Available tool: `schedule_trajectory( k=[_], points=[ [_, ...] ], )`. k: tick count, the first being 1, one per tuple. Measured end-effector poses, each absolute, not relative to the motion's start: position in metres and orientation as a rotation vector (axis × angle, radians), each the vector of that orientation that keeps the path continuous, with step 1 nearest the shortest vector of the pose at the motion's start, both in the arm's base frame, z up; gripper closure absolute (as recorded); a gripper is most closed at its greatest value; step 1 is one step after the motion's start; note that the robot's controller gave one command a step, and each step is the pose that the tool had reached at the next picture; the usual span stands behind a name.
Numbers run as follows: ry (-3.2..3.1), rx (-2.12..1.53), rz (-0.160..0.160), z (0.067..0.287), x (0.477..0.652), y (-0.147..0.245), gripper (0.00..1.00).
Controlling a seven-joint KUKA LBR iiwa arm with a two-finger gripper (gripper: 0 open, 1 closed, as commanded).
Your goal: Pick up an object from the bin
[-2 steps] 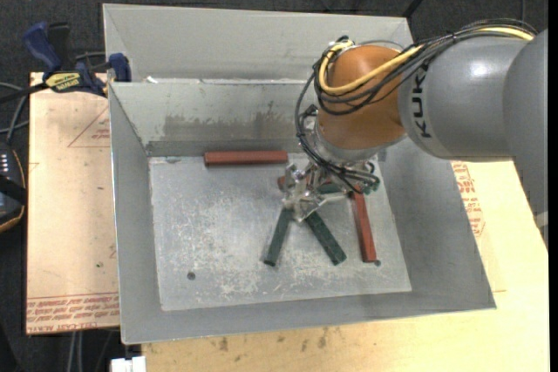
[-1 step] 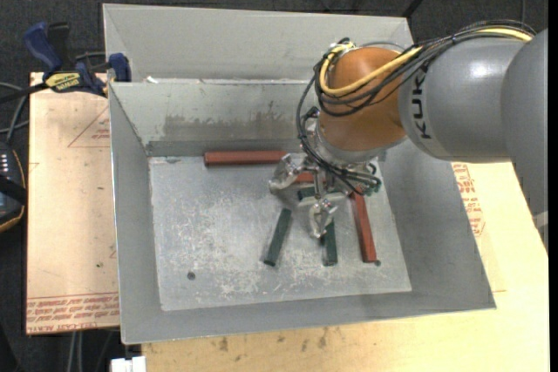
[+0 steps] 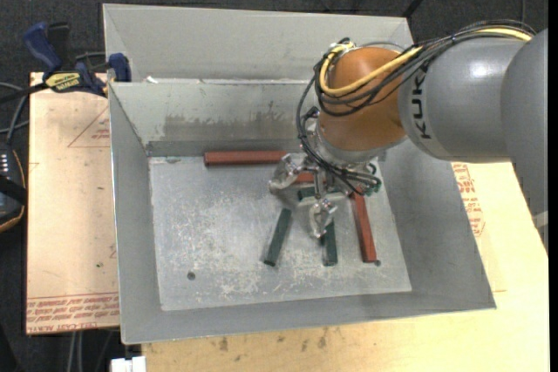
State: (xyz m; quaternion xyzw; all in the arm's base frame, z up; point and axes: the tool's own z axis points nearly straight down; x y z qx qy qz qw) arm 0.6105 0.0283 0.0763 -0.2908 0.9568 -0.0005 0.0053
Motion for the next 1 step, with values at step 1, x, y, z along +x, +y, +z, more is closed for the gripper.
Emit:
schedule_trajectory(
  k=[1],
  points=[
    [2.708, -1.547, -0.012, 0.0797, 0.5964, 0.0572, 1.00]
  ],
)
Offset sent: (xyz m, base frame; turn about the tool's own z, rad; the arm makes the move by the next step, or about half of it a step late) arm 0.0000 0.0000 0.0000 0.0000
